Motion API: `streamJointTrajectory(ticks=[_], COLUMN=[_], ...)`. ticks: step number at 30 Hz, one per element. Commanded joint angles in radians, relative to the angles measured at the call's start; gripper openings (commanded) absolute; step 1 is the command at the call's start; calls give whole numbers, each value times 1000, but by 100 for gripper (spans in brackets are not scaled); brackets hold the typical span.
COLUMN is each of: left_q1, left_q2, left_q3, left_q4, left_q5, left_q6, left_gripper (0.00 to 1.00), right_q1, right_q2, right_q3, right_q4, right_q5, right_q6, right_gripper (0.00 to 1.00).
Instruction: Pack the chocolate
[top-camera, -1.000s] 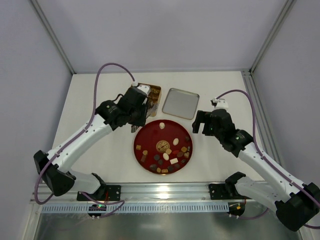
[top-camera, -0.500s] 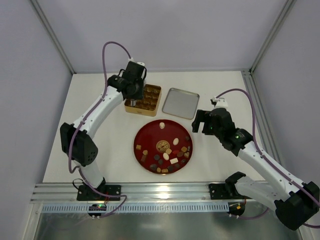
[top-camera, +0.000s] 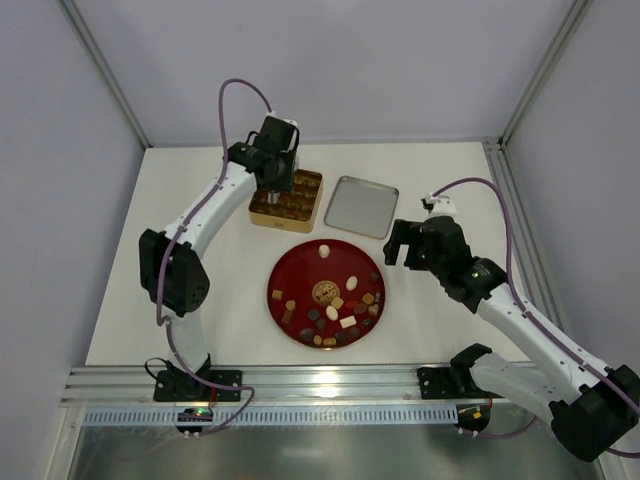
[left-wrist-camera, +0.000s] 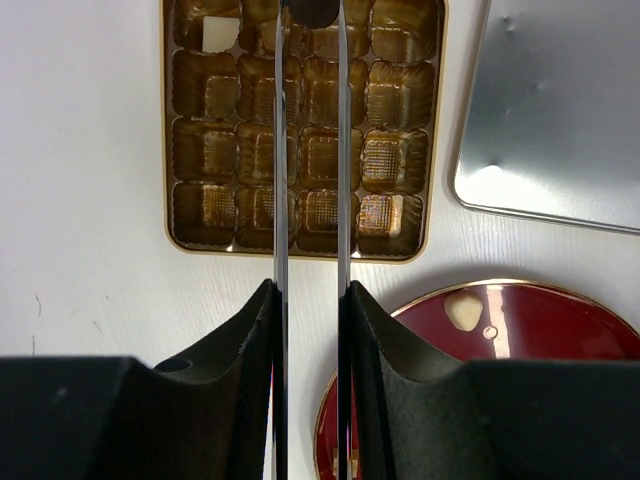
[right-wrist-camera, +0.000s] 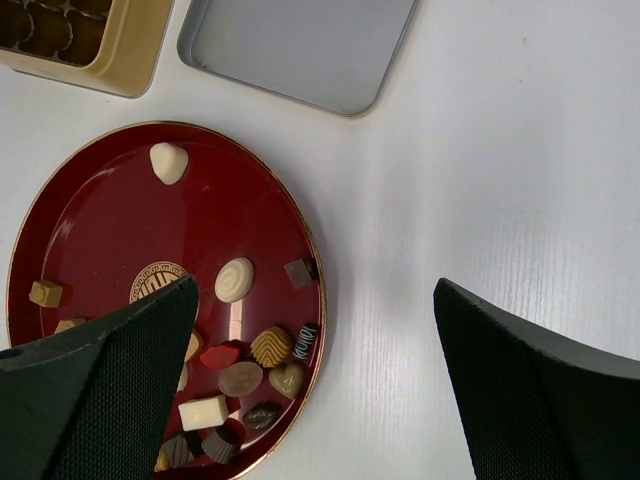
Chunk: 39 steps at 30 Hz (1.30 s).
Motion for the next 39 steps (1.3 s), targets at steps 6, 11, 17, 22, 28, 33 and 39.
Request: streamJointTrajectory(ticks=[6,11,17,22,28,33,39], left_q1=[0,0,0,0,0,0,0], left_q2=[40,54,62,64,67,71,68], left_q3=[33,35,36,39,48,64,85], left_q4=[53,56,49,45,43,31,22], left_q5=[27,33,26,26,22,19,15], left_q6=[27,33,42,50,54,59,64], left_gripper=[27,28,32,35,38,39,39], right_q1=[-4,-4,-6,-4,-4,-4,-4], right_q2=[-5,-2,2,7,9,6,4], right_q3=[1,-1,-1,2,4,4,4], right_q4=[35,37,39,42,40,40,37], right_q5=[-10,-8,-10,-11,-13,-10,-8], right_q6=[1,0,1,1,0,-1,-1], right_gripper=[100,100,100,100,100,100,100])
